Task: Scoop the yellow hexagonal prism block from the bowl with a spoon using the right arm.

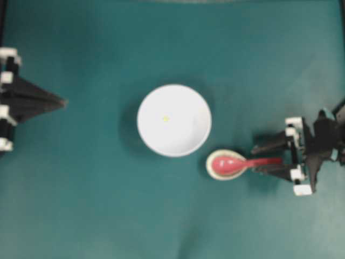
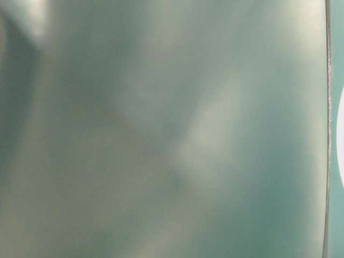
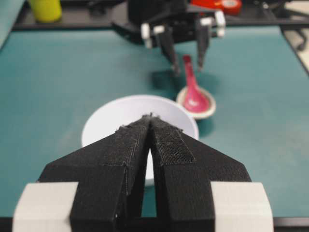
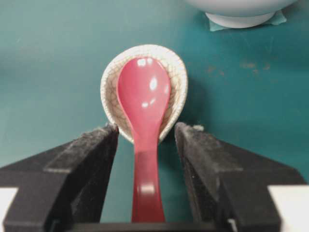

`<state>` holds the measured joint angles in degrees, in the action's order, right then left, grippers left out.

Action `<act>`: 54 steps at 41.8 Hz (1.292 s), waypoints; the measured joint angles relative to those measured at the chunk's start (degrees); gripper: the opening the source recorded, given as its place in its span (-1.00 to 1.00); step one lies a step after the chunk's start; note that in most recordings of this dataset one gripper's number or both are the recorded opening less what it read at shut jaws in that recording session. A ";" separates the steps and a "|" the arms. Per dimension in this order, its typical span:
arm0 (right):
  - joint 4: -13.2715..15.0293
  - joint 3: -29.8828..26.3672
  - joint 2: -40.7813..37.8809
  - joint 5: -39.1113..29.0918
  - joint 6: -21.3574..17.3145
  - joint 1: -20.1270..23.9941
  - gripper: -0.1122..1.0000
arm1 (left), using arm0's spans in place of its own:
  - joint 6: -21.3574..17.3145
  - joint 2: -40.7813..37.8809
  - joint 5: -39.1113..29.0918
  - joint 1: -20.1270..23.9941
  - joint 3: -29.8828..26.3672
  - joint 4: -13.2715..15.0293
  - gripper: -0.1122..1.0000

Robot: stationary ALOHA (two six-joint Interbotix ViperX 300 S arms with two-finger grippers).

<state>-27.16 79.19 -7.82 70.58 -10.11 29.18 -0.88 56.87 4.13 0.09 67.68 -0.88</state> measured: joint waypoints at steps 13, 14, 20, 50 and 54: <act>-0.62 -1.23 -2.11 0.00 2.02 0.26 0.21 | 0.00 0.09 0.09 0.00 0.00 -0.09 -0.78; -0.70 -1.23 -2.11 -0.09 2.11 0.18 0.21 | 0.00 0.09 0.09 0.00 0.09 0.00 -0.78; -0.70 -1.32 -2.11 -1.49 2.11 0.26 0.21 | 0.00 0.09 0.09 0.00 0.00 -0.09 -0.78; -0.70 -1.85 -2.11 -3.78 2.37 0.26 -0.41 | -0.09 0.09 0.00 0.00 0.00 0.00 -0.78; -0.70 -1.85 -2.02 -3.87 2.37 0.26 -0.41 | -0.09 0.09 0.00 0.00 0.00 -0.09 -0.78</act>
<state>-27.86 77.34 -9.84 66.71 -7.73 29.44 -0.97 56.95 4.13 0.09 67.68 -0.97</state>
